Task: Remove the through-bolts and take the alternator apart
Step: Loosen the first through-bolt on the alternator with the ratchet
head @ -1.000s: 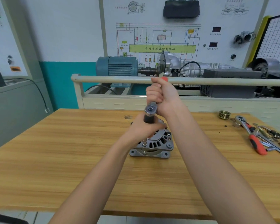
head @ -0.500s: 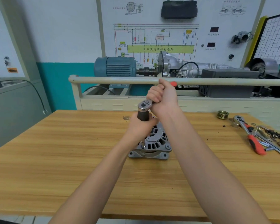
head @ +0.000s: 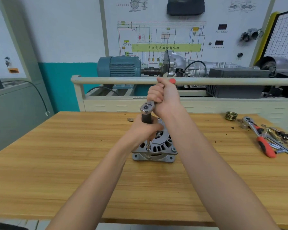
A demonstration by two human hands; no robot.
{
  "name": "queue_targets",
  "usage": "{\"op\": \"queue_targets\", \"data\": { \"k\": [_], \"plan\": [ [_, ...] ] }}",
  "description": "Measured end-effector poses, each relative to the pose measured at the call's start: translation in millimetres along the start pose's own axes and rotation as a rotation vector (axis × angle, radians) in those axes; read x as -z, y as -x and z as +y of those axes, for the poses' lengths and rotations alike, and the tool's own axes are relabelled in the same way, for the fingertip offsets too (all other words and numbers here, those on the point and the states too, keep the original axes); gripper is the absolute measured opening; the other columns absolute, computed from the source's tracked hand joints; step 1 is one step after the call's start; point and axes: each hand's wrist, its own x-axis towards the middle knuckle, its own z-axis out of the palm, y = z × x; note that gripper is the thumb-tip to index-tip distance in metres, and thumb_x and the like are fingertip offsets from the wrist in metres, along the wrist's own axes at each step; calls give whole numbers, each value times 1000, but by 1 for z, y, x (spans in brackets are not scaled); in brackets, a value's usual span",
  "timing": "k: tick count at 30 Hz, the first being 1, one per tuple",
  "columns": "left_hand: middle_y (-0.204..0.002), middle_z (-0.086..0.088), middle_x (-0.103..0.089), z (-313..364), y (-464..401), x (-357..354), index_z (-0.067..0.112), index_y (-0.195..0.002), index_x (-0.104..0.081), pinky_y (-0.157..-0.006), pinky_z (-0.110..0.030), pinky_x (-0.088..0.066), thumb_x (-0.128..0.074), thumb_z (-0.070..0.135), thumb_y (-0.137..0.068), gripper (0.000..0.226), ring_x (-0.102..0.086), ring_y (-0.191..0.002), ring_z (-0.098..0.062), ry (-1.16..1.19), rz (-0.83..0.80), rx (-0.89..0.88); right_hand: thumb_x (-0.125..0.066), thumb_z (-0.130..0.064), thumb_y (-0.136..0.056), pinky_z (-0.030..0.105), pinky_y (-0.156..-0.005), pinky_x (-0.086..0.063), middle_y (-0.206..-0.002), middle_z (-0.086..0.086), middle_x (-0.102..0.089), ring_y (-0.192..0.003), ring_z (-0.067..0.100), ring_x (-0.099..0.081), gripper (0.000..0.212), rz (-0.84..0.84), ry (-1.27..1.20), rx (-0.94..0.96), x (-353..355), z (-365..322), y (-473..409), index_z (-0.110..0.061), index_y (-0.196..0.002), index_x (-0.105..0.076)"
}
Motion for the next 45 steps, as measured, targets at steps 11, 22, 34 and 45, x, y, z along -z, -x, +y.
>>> {"op": "queue_targets", "data": {
  "k": [11, 22, 34, 45],
  "plan": [
    [-47, 4, -48, -5, 6, 3, 19, -48, -47, -48, -15, -37, -71, 12, -72, 34, -42, -46, -10, -110, -260, -75, -43, -23, -99, 14, -24, -14, -36, -6, -25, -25, 4, -18, 54, -177, 169, -313, 3, -9, 0, -16, -47, -34],
    [-43, 9, -38, -14, 1, -15, 19, -51, -39, -43, -17, -30, -66, 3, -73, 38, -32, -40, -6, 49, 156, -80, -43, -21, -98, 16, -24, -14, -36, -6, -23, -25, 6, -18, 53, -130, 80, -155, 3, -8, -1, -17, -46, -33],
    [-36, 14, -28, -11, -4, -31, 17, -52, -30, -34, -12, -21, -56, -2, -78, 41, -24, -33, -5, 205, 477, -31, -46, -20, -97, 17, -25, -15, -36, -8, -21, -25, 7, -17, 46, 3, -27, 31, 3, -3, -4, -18, -54, -32],
    [-41, 7, -36, -10, -11, -16, 19, -47, -36, -42, -18, -29, -62, 0, -76, 44, -31, -36, -8, 61, 148, -30, -46, -20, -98, 16, -25, -15, -36, -8, -23, -24, 5, -18, 46, 2, -27, -45, 7, -12, -6, -18, -53, -33]
  ]
}}
